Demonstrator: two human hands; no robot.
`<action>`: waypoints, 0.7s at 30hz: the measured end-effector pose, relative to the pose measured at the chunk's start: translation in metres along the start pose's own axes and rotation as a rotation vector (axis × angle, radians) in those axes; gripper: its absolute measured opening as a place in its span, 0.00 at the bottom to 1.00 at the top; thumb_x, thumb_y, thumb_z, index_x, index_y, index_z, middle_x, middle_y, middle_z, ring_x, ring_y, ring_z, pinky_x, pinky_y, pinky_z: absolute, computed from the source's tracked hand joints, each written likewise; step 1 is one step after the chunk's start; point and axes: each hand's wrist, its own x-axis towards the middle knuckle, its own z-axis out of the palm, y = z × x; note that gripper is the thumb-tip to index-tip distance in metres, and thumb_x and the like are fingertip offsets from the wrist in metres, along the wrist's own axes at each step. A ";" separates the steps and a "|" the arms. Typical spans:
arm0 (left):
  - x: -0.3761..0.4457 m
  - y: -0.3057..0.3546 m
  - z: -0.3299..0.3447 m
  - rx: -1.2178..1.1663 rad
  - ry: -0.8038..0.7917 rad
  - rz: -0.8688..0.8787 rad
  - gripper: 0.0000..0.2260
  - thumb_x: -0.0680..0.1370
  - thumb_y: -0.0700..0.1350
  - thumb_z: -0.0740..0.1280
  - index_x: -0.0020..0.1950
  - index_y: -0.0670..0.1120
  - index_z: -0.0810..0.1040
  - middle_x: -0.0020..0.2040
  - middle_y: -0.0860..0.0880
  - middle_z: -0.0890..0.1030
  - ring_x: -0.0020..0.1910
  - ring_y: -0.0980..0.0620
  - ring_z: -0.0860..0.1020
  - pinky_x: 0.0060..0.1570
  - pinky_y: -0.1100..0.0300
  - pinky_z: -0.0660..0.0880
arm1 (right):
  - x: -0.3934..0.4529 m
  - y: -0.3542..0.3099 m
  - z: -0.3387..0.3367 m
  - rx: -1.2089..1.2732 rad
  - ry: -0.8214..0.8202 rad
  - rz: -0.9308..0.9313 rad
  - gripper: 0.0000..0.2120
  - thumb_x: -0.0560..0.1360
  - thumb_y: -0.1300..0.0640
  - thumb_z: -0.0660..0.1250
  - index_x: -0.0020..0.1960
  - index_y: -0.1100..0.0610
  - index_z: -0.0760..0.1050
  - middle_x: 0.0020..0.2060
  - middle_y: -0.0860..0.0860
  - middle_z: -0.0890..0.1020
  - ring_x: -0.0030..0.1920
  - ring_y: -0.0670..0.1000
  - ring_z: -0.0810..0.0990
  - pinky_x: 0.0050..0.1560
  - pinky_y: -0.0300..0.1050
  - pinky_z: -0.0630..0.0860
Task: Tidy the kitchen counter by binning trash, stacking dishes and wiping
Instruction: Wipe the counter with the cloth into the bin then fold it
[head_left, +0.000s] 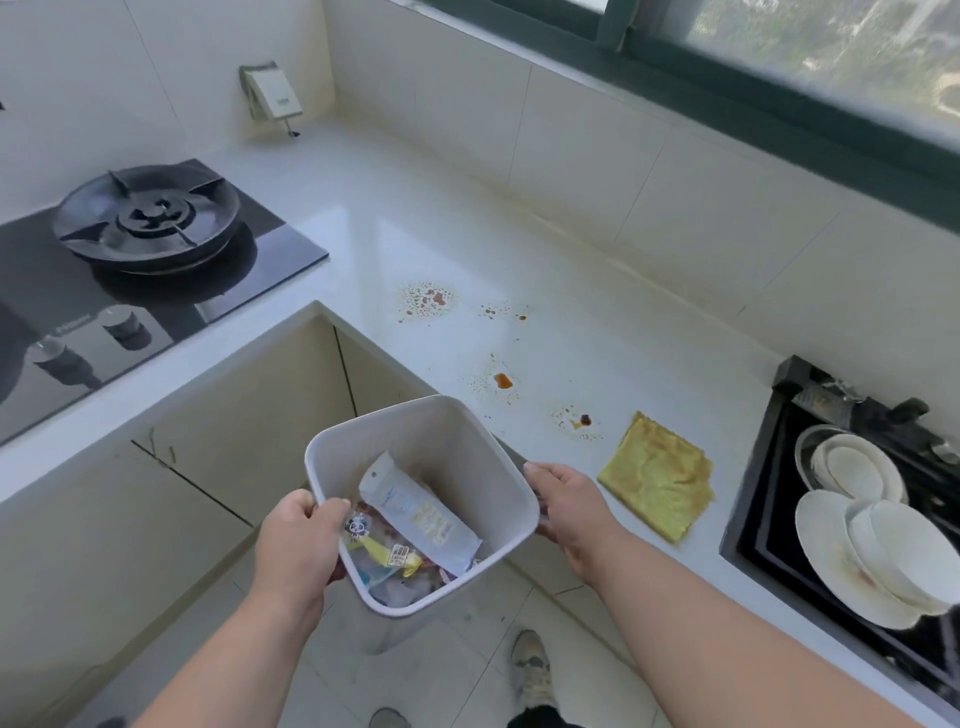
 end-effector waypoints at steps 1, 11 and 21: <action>0.002 0.000 0.000 -0.004 0.005 -0.004 0.10 0.79 0.37 0.68 0.42 0.44 0.68 0.38 0.38 0.75 0.36 0.41 0.77 0.39 0.42 0.77 | 0.005 -0.002 -0.002 0.009 0.008 0.004 0.15 0.84 0.53 0.68 0.57 0.66 0.81 0.48 0.57 0.87 0.46 0.57 0.86 0.56 0.55 0.85; 0.006 -0.003 0.045 0.029 0.170 0.005 0.09 0.75 0.41 0.70 0.41 0.43 0.70 0.35 0.40 0.74 0.34 0.43 0.74 0.36 0.45 0.74 | 0.073 0.010 -0.129 -0.757 0.411 -0.363 0.27 0.84 0.47 0.64 0.80 0.57 0.70 0.78 0.55 0.73 0.79 0.57 0.67 0.82 0.58 0.61; -0.005 -0.033 0.096 0.037 0.452 -0.048 0.16 0.78 0.39 0.68 0.37 0.47 0.63 0.33 0.44 0.65 0.34 0.47 0.65 0.36 0.51 0.68 | 0.146 0.020 -0.168 -1.446 0.173 -0.290 0.45 0.77 0.32 0.28 0.86 0.58 0.34 0.86 0.54 0.35 0.86 0.56 0.33 0.84 0.58 0.32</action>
